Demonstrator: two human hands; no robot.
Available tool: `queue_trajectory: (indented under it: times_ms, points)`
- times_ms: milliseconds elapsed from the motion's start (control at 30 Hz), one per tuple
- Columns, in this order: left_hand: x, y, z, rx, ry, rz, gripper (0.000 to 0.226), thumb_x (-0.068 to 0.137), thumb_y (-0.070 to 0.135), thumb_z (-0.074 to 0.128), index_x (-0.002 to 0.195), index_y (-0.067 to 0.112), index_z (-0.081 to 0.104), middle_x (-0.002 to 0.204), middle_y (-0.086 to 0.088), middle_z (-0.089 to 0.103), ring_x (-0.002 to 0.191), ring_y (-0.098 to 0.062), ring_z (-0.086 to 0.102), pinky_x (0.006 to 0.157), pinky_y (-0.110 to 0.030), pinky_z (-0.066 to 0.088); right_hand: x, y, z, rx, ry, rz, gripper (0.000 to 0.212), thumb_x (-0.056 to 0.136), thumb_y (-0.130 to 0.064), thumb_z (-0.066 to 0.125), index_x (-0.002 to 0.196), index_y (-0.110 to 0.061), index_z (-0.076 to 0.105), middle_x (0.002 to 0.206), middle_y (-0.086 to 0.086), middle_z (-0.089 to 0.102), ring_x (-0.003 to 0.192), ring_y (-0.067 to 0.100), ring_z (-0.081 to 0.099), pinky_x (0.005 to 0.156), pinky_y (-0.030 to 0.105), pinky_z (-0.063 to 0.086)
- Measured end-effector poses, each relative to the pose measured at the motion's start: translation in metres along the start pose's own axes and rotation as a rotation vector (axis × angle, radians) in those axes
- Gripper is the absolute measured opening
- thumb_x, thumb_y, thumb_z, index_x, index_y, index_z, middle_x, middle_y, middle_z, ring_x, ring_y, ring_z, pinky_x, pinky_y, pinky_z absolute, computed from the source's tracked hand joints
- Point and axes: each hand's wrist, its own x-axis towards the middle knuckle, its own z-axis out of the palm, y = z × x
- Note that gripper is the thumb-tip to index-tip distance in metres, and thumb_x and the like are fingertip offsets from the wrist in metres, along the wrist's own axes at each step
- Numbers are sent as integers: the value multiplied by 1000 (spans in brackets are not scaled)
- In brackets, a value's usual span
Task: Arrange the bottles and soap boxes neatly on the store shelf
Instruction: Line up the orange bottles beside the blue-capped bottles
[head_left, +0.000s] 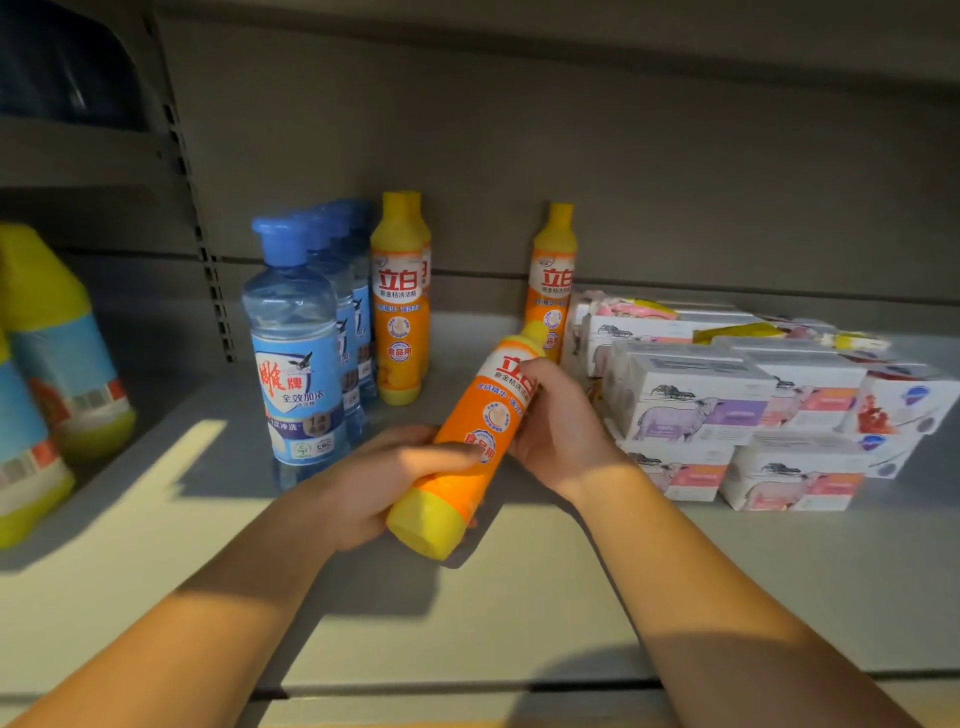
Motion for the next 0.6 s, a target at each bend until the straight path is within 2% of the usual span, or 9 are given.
queue_trajectory:
  times_ms: [200, 333, 433, 500, 600]
  points:
    - [7, -3, -4, -6, 46, 65, 51, 69, 30, 76, 116, 15, 62, 101, -22, 72, 75, -35, 71, 60, -39, 59, 9, -5, -2, -105, 23, -190, 32, 92, -23, 64, 122, -12, 60, 101, 11, 72, 90, 25, 72, 72, 42, 59]
    - [10, -5, -3, 35, 104, 131, 50, 66, 31, 86, 110, 21, 66, 98, -13, 74, 81, -38, 72, 65, -44, 60, 12, -9, -7, -192, 86, -284, 34, 90, -33, 68, 120, -19, 60, 106, 9, 73, 92, 23, 73, 71, 40, 60]
    - [11, -7, 0, 43, 72, 133, 50, 69, 29, 75, 116, 17, 66, 106, -15, 72, 94, -36, 71, 75, -50, 59, 13, -8, -10, -265, 98, -239, 27, 89, -39, 69, 109, -22, 62, 102, 7, 74, 87, 21, 74, 71, 43, 61]
    - [9, -8, 2, 33, 43, 91, 52, 69, 29, 71, 118, 15, 64, 107, -16, 73, 96, -34, 70, 83, -52, 58, 12, -3, -9, -328, 101, -167, 23, 88, -44, 69, 100, -25, 62, 96, 5, 74, 81, 19, 74, 65, 40, 61]
    - [7, -10, 2, 0, 23, 28, 53, 67, 32, 70, 116, 13, 62, 100, -16, 74, 89, -32, 71, 79, -46, 58, 12, 2, -8, -387, 99, -63, 34, 86, -48, 69, 104, -21, 61, 96, 7, 74, 82, 20, 74, 64, 38, 61]
